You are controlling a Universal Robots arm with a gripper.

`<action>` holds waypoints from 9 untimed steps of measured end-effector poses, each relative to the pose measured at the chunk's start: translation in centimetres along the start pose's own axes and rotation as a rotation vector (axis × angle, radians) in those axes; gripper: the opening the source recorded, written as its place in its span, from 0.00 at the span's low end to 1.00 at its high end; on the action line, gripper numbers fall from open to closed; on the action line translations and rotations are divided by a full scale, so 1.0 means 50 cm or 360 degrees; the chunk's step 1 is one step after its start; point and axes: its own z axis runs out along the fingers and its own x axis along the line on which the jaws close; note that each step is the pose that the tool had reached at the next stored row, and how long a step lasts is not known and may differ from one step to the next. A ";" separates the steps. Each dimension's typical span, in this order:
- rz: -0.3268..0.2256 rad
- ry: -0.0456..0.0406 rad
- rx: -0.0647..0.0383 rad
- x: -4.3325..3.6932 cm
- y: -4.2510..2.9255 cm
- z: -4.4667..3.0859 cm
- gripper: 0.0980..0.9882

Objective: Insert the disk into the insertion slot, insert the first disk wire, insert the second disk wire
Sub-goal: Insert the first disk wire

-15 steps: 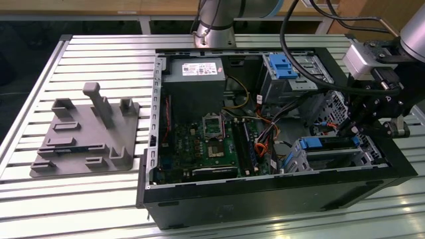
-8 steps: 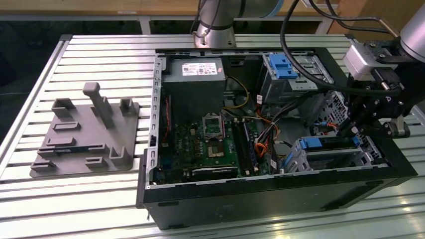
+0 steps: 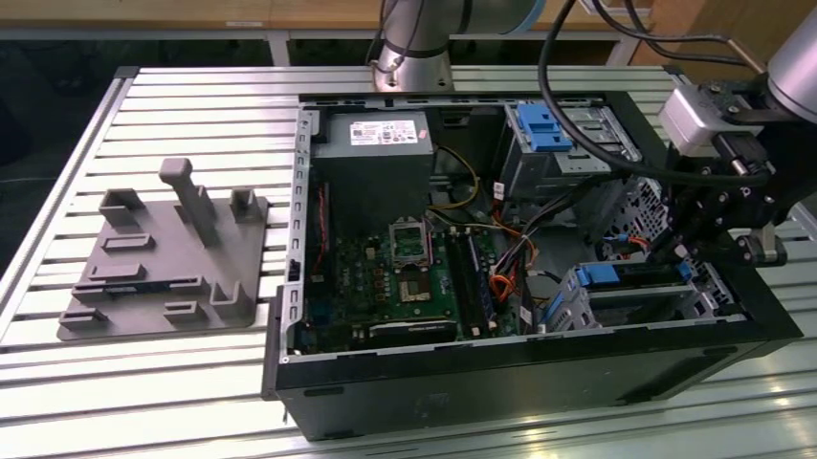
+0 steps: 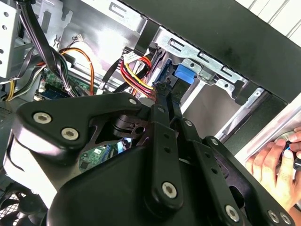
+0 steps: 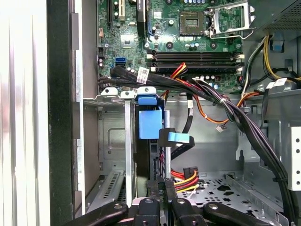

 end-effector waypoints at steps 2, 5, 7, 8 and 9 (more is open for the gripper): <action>0.0000 0.0000 0.0000 0.000 0.000 0.001 0.07; 0.0000 0.0001 0.0000 0.000 0.000 0.002 0.07; 0.0000 0.0001 0.0000 0.000 0.000 0.003 0.07; 0.0000 0.0001 0.0000 0.000 0.000 0.003 0.07; 0.0000 0.0001 0.0000 0.000 0.000 0.004 0.07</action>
